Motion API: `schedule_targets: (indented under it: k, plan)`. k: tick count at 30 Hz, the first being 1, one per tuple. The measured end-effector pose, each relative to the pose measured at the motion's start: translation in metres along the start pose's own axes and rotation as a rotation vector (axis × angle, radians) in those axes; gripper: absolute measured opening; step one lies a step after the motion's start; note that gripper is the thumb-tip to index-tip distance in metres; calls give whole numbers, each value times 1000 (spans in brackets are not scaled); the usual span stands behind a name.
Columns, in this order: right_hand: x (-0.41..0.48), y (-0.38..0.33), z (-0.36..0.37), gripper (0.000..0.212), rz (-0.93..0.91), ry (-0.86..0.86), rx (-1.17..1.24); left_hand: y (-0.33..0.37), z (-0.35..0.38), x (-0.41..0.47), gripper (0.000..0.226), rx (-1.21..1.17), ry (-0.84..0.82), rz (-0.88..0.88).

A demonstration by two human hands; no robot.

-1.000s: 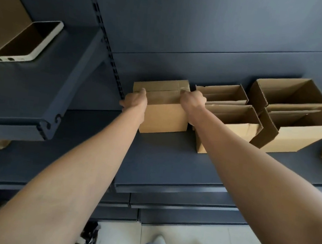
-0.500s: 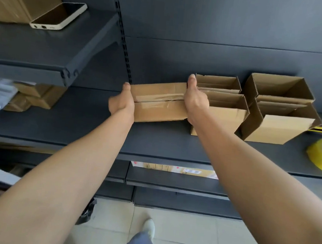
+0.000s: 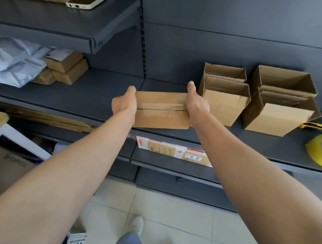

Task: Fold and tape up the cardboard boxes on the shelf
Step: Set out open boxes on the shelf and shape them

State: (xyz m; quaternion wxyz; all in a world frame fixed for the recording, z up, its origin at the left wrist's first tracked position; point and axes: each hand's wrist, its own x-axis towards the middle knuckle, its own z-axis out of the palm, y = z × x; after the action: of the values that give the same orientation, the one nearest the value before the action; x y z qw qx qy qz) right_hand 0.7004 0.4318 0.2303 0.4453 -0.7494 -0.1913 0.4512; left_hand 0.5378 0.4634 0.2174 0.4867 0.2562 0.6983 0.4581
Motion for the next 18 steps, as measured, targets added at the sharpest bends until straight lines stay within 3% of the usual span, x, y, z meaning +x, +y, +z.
schedule_targets:
  k: [6, 11, 18]
  plan:
    - [3, 6, 14, 66, -8, 6, 77, 13, -1, 13, 14, 119, -105, 101]
    - [7, 5, 21, 76, 55, 12, 254, -3, -9, 37, 40, 208, -184, 245]
    - [21, 3, 25, 90, 198, -46, 310, -19, -4, 68, 53, 207, -293, 204]
